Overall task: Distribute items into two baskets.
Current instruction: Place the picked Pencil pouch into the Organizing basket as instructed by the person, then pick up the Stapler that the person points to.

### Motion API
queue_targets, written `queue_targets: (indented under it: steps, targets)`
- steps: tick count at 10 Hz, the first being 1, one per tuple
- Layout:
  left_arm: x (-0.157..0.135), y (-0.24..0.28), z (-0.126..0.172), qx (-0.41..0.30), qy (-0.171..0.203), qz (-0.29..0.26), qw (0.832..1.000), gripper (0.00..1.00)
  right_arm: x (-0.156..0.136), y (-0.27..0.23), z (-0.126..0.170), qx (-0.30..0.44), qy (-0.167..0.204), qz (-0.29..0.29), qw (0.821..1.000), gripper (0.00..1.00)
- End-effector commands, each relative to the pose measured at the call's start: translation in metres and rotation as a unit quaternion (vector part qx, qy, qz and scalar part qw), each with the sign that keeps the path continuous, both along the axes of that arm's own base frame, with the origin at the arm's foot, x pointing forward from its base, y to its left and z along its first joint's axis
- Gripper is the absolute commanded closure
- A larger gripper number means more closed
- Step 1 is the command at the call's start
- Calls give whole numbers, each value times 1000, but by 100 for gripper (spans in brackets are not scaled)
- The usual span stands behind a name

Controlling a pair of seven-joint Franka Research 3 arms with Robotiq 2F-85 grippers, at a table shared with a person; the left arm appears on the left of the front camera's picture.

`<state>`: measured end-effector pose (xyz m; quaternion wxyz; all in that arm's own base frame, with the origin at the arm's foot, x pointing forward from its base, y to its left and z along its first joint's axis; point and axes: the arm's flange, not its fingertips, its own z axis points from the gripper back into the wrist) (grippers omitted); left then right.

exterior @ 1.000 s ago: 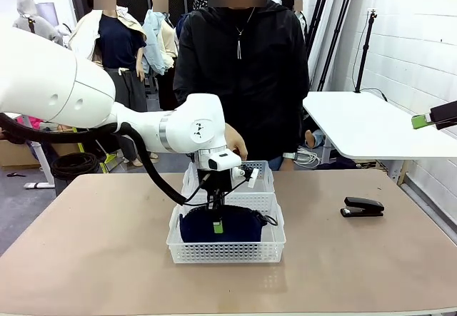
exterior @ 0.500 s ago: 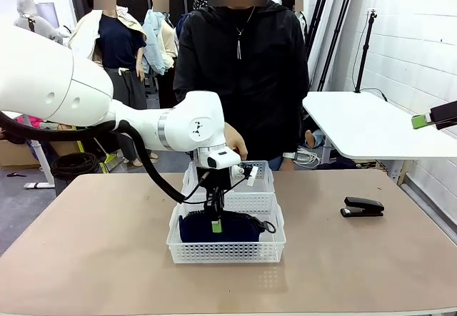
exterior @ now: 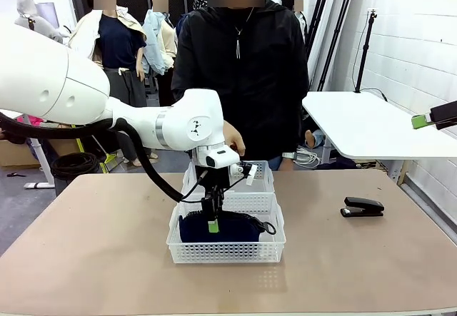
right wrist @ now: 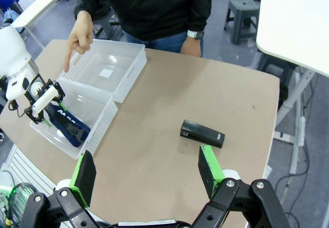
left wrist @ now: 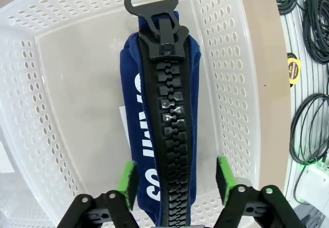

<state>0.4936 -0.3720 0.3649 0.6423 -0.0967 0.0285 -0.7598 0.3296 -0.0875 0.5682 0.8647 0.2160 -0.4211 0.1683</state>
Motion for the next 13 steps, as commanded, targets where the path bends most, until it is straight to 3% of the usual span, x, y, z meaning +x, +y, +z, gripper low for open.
queue_targets:
  steps: [1, 13]
  targets:
    - [-7, 9, -2, 3, -10, -14, 1000, 0, 1, 1, -1, 4, 1, 3, 1000, 0]
    - [0, 0, 0, 0, 0, 0, 1000, 0, 1, 1, -1, 4, 1, 3, 1000, 0]
